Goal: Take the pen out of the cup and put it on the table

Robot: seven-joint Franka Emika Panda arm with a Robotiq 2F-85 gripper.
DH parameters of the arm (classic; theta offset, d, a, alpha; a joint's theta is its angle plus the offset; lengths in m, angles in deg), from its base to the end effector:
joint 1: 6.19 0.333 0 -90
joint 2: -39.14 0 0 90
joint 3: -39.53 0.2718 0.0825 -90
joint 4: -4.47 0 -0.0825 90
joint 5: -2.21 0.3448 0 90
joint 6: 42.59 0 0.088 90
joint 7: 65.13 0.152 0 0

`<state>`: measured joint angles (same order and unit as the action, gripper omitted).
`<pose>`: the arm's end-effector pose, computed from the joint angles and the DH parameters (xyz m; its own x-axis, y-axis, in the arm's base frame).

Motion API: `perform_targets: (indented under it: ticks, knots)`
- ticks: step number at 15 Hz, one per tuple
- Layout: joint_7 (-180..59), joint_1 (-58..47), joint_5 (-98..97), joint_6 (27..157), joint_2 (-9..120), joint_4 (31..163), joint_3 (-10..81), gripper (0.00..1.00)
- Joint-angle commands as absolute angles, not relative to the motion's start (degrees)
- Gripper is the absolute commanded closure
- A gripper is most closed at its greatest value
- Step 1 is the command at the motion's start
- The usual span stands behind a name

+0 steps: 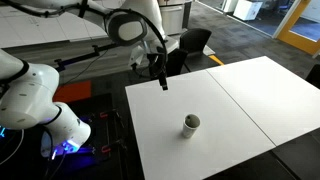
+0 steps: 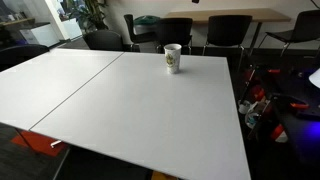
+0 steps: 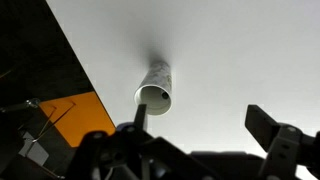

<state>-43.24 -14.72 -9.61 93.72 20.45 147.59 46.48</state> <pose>0.4396 -0.0224 0.3594 0.9358 -0.2499 0.2488 -0.2863 -0.9503 0.1226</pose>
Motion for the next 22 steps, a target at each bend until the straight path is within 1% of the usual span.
perform_targets:
  ticks: [1,11,16,22]
  knots:
    - [-42.99,-13.77,-10.01,93.58,20.49,147.51,45.54,0.0]
    - [-39.82,-14.88,-9.23,94.1,20.52,146.25,44.45,0.0]
    - [-35.94,-16.34,-5.17,93.52,21.28,143.19,40.53,0.0]
    - [-39.15,-15.99,8.71,91.34,23.87,139.41,33.98,0.0]
